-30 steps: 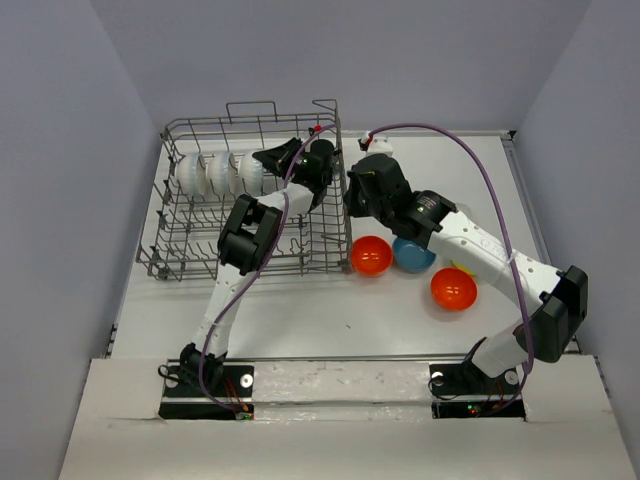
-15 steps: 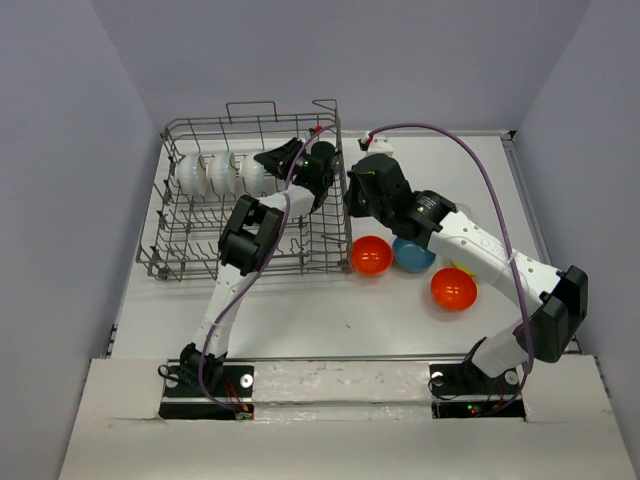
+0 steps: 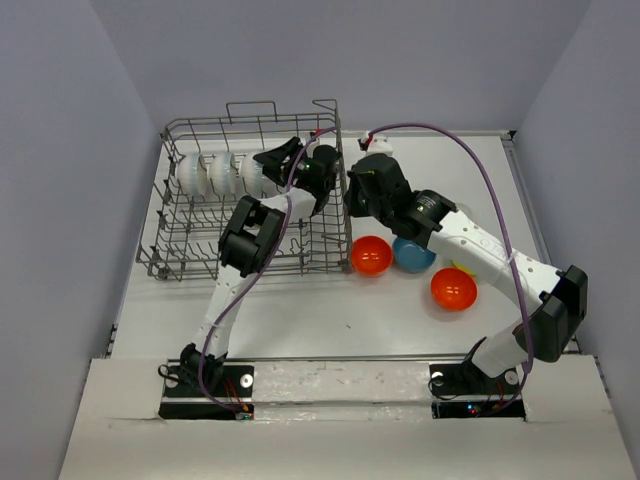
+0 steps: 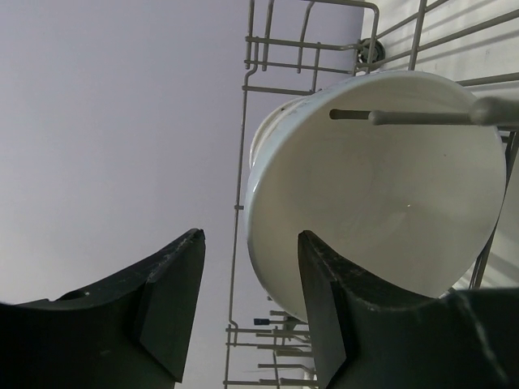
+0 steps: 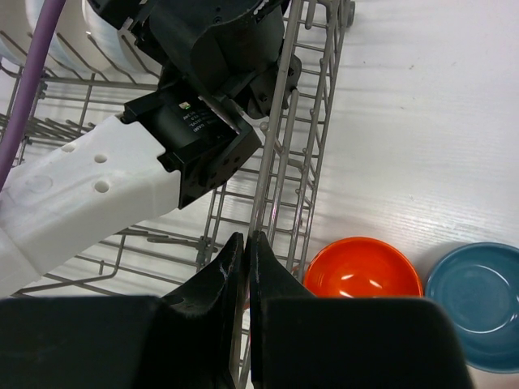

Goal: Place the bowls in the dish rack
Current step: Insert the bowl into the dish rack.

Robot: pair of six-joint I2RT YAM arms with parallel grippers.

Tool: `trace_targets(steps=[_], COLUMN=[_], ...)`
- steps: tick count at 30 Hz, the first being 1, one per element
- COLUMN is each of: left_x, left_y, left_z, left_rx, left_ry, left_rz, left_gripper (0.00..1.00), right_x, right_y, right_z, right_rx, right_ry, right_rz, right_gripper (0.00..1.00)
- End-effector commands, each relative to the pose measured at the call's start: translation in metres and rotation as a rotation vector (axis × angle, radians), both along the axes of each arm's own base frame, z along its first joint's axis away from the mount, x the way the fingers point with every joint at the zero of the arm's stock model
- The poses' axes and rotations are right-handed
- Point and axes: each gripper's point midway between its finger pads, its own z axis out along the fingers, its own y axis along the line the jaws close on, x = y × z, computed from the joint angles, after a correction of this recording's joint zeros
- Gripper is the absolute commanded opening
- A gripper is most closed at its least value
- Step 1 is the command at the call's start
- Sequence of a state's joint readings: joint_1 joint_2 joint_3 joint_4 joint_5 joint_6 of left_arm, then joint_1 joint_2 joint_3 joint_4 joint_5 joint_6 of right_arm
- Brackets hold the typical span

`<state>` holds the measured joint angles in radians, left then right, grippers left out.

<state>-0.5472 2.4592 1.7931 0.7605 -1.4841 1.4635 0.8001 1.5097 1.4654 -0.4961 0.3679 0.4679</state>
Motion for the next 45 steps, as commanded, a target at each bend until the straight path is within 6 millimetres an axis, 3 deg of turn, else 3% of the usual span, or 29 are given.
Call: trace_targets(steps=[1, 18, 23, 24, 25, 27, 38, 42, 45], left_x=[-0.008, -0.006, 0.005, 0.008, 0.02, 0.023, 0.023, 0.02, 0.018], left_y=[-0.008, -0.008, -0.019, -0.022, -0.031, -0.037, -0.046, -0.049, -0.053], left_z=[0.017, 0.039, 0.038, 0.046, 0.031, 0.03, 0.017, 0.016, 0.03], left_rx=[-0.054, -0.113, -0.162, -0.146, -0.287, -0.357, -0.47, -0.551, -0.628], left_ry=[-0.083, -0.167, -0.174, -0.089, -0.161, -0.154, -0.114, -0.099, -0.13], left_rz=[-0.016, -0.05, -0.106, -0.125, -0.176, -0.201, -0.247, -0.267, -0.297], left_gripper=[0.64, 0.69, 0.69, 0.68, 0.66, 0.66, 0.65, 0.65, 0.64], right_x=[0.002, 0.003, 0.004, 0.004, 0.004, 0.004, 0.005, 0.006, 0.006], right_y=[0.006, 0.004, 0.005, 0.005, 0.006, 0.006, 0.006, 0.005, 0.005], right_z=[0.008, 0.008, 0.008, 0.008, 0.007, 0.007, 0.005, 0.005, 0.005], right_rx=[-0.016, -0.024, -0.025, -0.024, -0.025, -0.025, -0.028, -0.027, -0.027], right_ry=[-0.021, -0.022, -0.022, -0.021, -0.02, -0.02, -0.016, -0.018, -0.016], right_rz=[0.022, 0.011, 0.01, 0.009, 0.01, 0.01, 0.006, 0.002, 0.001], right_gripper=[0.01, 0.01, 0.01, 0.01, 0.01, 0.01, 0.01, 0.01, 0.01])
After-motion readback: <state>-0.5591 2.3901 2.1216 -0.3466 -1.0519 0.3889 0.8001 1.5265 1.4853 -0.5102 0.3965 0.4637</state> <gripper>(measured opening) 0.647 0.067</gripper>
